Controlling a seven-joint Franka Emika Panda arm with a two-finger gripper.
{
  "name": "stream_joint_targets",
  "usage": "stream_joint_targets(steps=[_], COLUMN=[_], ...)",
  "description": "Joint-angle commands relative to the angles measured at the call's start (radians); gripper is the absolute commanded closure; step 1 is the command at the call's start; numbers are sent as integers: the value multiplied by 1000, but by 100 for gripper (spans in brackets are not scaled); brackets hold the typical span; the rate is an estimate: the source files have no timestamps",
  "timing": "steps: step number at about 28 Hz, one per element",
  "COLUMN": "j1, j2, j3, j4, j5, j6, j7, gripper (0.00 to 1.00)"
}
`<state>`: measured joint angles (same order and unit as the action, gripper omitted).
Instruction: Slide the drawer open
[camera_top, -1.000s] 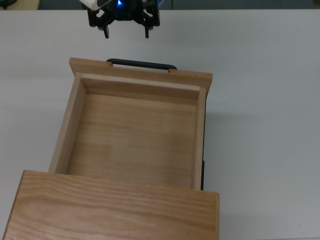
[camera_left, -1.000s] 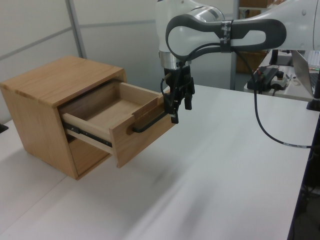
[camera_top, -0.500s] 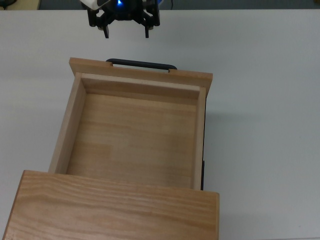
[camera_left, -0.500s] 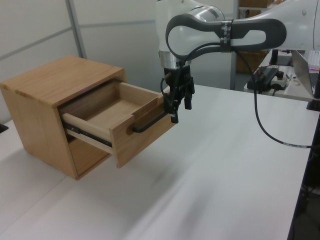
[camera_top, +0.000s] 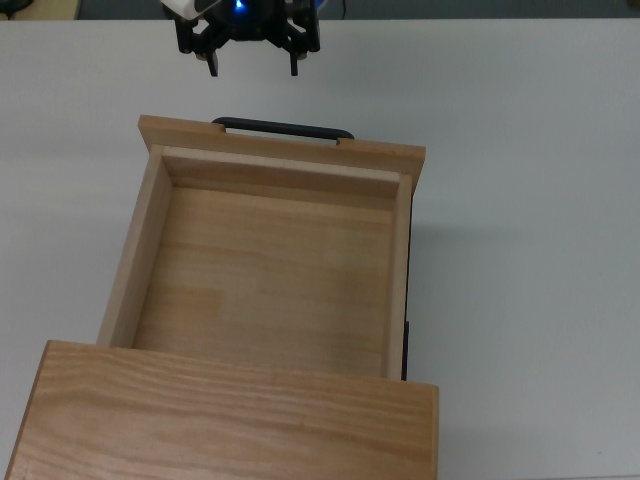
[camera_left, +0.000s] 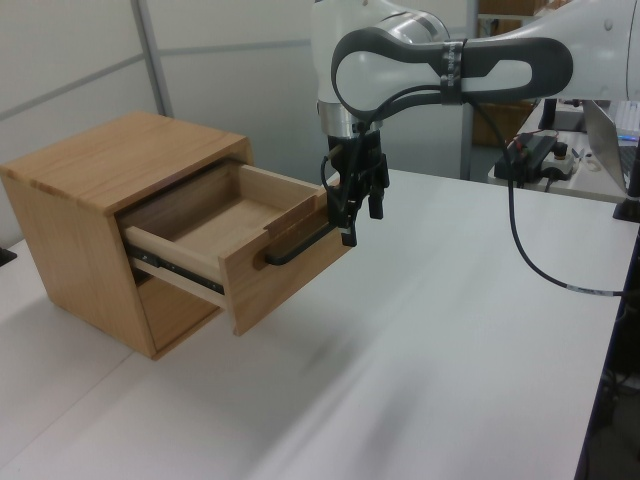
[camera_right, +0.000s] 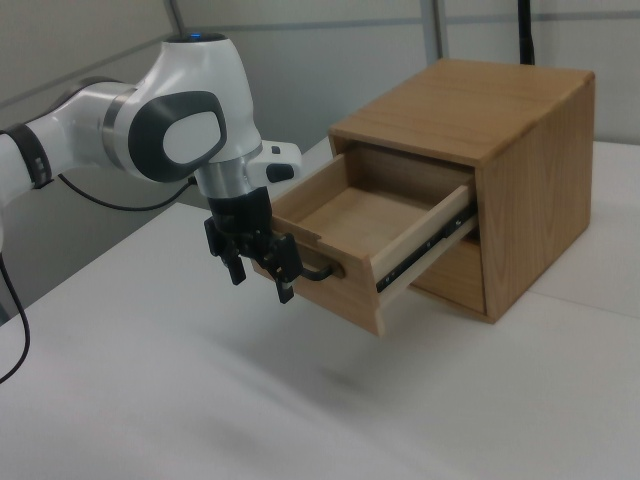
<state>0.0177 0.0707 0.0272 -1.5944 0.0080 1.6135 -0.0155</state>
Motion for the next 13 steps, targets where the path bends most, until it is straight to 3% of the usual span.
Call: stream_joint_targets(steps=[1,13], j1=[4,1], j2=[14,14], j3=[3,3], j4=[30,30], j5=[-16,-17], j6=[-26,-24], j7=[-11,-18], gripper=[0,0])
